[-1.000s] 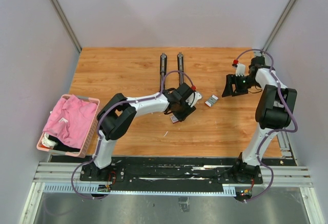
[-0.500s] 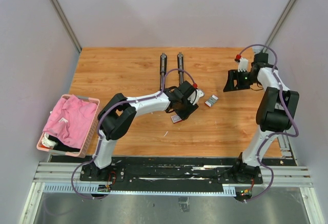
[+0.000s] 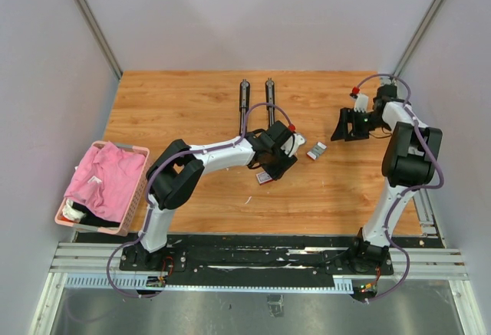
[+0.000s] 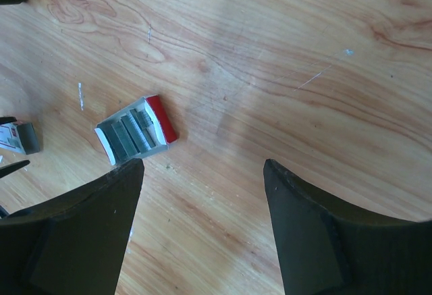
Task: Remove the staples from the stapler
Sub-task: Move the shell to the center of the board, then close the staple box at the center of the board.
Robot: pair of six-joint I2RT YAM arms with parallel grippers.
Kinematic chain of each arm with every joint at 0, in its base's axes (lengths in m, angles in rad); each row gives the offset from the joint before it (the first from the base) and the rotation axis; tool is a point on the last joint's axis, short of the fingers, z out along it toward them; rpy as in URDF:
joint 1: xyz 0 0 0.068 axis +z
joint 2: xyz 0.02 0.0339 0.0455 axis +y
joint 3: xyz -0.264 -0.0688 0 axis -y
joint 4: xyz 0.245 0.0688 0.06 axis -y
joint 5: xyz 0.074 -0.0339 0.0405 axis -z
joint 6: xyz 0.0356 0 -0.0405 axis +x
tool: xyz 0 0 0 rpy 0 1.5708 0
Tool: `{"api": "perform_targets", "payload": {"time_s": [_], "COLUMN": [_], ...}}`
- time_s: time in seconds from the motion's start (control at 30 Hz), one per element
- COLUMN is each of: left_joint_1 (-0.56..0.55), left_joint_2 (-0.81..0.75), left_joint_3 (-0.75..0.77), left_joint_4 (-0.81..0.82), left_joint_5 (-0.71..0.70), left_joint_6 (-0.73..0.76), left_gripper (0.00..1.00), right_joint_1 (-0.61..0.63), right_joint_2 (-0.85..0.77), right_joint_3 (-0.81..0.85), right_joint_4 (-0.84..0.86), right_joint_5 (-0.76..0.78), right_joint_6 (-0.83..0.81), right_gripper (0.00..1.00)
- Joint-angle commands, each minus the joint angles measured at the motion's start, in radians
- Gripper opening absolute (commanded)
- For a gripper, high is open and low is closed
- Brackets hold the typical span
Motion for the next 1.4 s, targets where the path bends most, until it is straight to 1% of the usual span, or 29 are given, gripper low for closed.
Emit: {"api": "perform_targets", "payload": {"time_s": [0.0,0.1,0.13,0.17,0.33,0.37,0.4,0.6,0.77,0.93,1.07,1.37], "left_joint_1": [-0.008,-0.008,-0.008,-0.008,-0.006,-0.006,-0.006,0.0,0.006,0.006,0.006,0.006], "left_joint_2": [0.007,0.01,0.006,0.001,-0.056,-0.071,-0.088,-0.183,-0.223,-0.188,-0.158,-0.121], "left_joint_3": [0.025,0.027,0.027,0.029,0.048,0.055,0.056,0.045,-0.041,-0.093,-0.12,-0.138], "left_joint_4": [-0.004,-0.01,-0.013,-0.015,-0.036,-0.041,-0.042,-0.068,-0.07,-0.072,-0.059,-0.041], "left_joint_5": [0.008,0.007,0.005,0.0,-0.039,-0.041,-0.041,0.019,0.056,0.073,0.067,0.023], "left_joint_6": [-0.01,-0.007,-0.003,0.002,0.045,0.057,0.068,0.152,0.2,0.195,0.2,0.227], "left_gripper": [0.56,0.57,0.6,0.63,0.93,0.97,0.99,0.98,0.98,0.98,0.98,0.98], "right_joint_1": [-0.014,-0.007,-0.003,0.001,0.02,0.021,0.021,0.043,0.088,0.122,0.126,0.135], "right_joint_2": [0.038,0.067,0.076,0.082,0.11,0.116,0.123,0.161,0.162,0.152,0.12,0.091], "right_joint_3": [0.009,0.028,0.036,0.044,0.089,0.1,0.108,0.159,0.158,0.13,0.083,0.004], "right_joint_4": [-0.005,-0.015,-0.019,-0.022,-0.038,-0.04,-0.041,-0.091,-0.1,-0.107,-0.109,-0.109], "right_joint_5": [-0.04,-0.043,-0.041,-0.039,-0.017,-0.017,-0.018,-0.029,-0.023,-0.024,-0.022,-0.078], "right_joint_6": [0.023,0.021,0.019,0.019,0.004,0.002,0.001,-0.045,-0.062,-0.061,-0.069,-0.076], "right_gripper": [0.74,0.74,0.74,0.74,0.74,0.74,0.74,0.74,0.74,0.73,0.73,0.73]}}
